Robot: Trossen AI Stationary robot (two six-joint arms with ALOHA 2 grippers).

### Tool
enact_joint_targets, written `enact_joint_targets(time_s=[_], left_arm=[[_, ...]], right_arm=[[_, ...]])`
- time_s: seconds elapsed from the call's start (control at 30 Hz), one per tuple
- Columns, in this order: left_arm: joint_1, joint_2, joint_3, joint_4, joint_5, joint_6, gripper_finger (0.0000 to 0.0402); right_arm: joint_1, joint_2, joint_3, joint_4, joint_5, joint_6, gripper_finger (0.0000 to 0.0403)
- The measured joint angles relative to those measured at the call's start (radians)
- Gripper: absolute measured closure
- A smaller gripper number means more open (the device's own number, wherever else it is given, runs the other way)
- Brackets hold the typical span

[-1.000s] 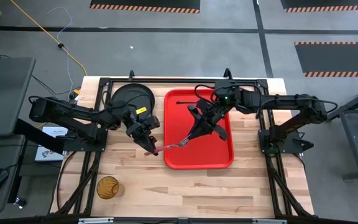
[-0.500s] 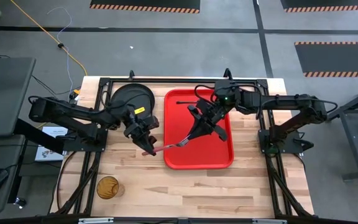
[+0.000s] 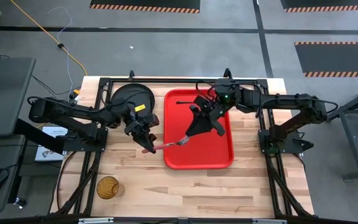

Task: Pick and place plate/cup/fork/spoon on tray
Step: Put the pink fork on the red tray to the bottom of the black spoon

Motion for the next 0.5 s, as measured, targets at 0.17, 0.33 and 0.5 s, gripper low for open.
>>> enact_joint_targets(time_s=[0.17, 0.33, 0.5], left_arm=[[0.021, -0.002, -0.001, 0.008, 0.014, 0.001, 0.0339], [0.063, -0.002, -0.001, 0.01, 0.077, 0.001, 0.0339], [0.161, -0.012, 0.0, 0.008, 0.145, 0.0, 0.034]], right_arm=[[-0.023, -0.007, 0.0, -0.018, -0.012, 0.043, 0.0268], [-0.07, -0.031, 0.0, -0.105, -0.075, 0.057, 0.0201], [-0.136, -0.106, 0.0, -0.377, -0.009, -0.014, 0.0176]])
